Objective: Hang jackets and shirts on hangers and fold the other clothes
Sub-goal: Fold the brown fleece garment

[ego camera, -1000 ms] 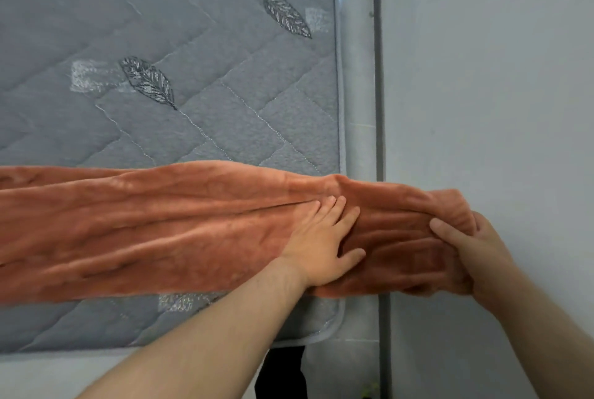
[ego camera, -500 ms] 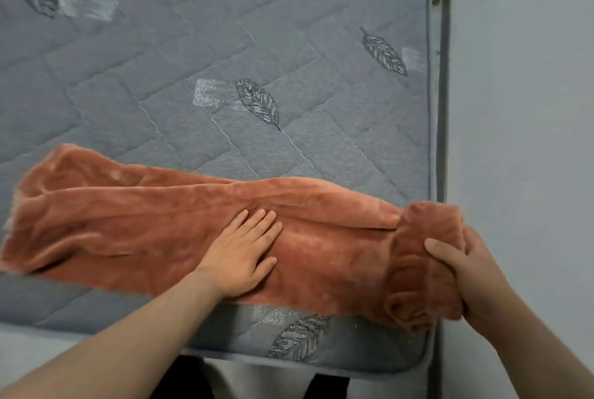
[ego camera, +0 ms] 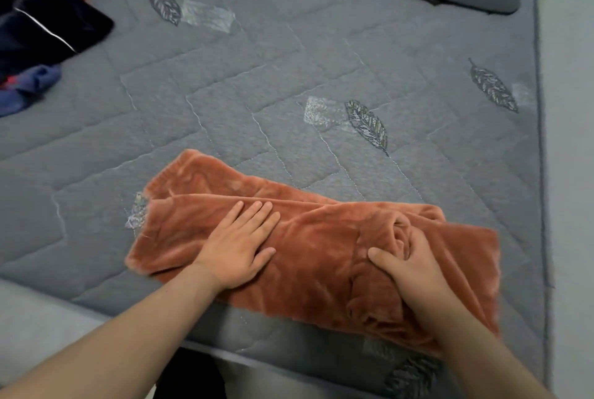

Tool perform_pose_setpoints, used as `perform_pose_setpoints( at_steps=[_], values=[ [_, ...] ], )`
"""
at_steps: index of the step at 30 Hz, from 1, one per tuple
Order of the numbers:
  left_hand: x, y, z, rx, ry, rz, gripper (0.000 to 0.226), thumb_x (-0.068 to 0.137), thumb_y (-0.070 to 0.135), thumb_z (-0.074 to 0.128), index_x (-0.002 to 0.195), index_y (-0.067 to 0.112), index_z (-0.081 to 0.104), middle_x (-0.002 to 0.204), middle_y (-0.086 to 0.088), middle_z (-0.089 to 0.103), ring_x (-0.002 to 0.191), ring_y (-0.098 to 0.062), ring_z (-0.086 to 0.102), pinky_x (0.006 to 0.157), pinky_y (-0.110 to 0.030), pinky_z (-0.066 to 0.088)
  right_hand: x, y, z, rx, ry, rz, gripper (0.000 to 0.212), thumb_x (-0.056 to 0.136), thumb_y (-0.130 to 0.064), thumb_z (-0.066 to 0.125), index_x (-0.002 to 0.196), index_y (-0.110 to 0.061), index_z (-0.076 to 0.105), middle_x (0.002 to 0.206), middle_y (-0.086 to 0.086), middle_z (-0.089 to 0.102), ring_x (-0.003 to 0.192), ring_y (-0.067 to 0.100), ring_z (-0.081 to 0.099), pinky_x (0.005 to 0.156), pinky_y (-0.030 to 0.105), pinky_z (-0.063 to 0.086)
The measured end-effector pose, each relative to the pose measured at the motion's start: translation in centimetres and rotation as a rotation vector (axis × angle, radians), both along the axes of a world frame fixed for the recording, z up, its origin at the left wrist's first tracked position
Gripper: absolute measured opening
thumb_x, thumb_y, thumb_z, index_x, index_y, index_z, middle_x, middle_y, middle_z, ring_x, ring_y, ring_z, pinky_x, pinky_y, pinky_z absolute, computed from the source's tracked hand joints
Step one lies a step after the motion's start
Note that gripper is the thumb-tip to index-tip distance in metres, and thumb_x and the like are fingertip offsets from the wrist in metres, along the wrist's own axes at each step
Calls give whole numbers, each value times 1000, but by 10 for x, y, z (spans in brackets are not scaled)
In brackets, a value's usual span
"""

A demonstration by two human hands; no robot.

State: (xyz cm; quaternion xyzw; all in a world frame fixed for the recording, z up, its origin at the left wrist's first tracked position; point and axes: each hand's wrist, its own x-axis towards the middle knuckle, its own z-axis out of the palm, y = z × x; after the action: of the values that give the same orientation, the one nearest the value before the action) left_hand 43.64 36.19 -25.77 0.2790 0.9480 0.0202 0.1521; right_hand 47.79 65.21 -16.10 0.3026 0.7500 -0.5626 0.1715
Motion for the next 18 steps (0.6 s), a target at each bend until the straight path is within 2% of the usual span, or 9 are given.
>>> perform_pose_setpoints(
  at_steps=[1,3,5,7,10,12,14,16,18],
  values=[
    [-3,-11,-1,-4,5,8,65,91,53,36,145,17,42,150,-8,41,140,-24,37,116,-44,14,-5,-16,-1,11,5,27,55,74,-10,81,117,-25,51,117,-6,61,106,6,59,95,26,46],
    [-8,-32,-2,-4,2,32,65,91,52,35,145,16,42,150,-8,41,140,-25,37,116,-44,15,-15,-48,-7,5,20,59,54,74,-8,80,114,-28,50,113,-11,60,95,-10,57,80,8,44],
    [-12,-52,-3,-3,1,62,64,92,51,34,144,16,43,150,-9,41,141,-26,36,116,-44,14,-24,-77,-13,-7,33,77,58,75,-4,79,120,-24,48,108,-15,57,84,-20,54,67,-3,39],
    [-14,-71,-4,-9,14,100,63,93,50,32,145,16,42,151,-9,39,142,-26,34,117,-44,12,-32,-101,-17,-4,52,90,68,77,0,76,134,-14,42,111,-15,53,92,-14,53,66,-8,34],
    [-16,-99,-4,7,68,222,61,94,47,30,145,16,43,151,-9,39,142,-26,33,118,-44,11,-41,-129,-23,-25,59,77,73,78,4,73,140,-7,35,121,-3,55,109,3,53,67,-8,35],
    [-15,-119,-4,54,105,352,61,93,45,33,144,14,43,150,-12,41,140,-29,35,117,-46,15,-45,-145,-27,-7,70,82,67,77,3,73,134,-9,39,116,-6,57,103,-5,55,68,-7,37],
    [-11,-136,-4,130,123,554,60,90,44,44,142,12,45,144,-15,46,131,-33,43,110,-48,30,-48,-159,-30,7,85,84,61,76,0,74,125,-17,43,109,-14,57,102,-13,54,73,-3,41],
    [-6,-144,2,266,15,892,54,88,43,60,130,12,51,123,-14,56,112,-31,53,94,-44,44,-49,-171,-33,34,92,91,58,74,-6,76,117,-27,43,108,-20,56,99,-19,54,83,7,45],
    [-3,-149,4,449,-185,1211,37,82,37,73,102,9,60,90,-6,63,82,-24,58,72,-35,46,-50,-183,-35,52,86,92,59,71,-11,77,113,-34,43,107,-22,58,97,-23,53,90,15,45]
  ],
)
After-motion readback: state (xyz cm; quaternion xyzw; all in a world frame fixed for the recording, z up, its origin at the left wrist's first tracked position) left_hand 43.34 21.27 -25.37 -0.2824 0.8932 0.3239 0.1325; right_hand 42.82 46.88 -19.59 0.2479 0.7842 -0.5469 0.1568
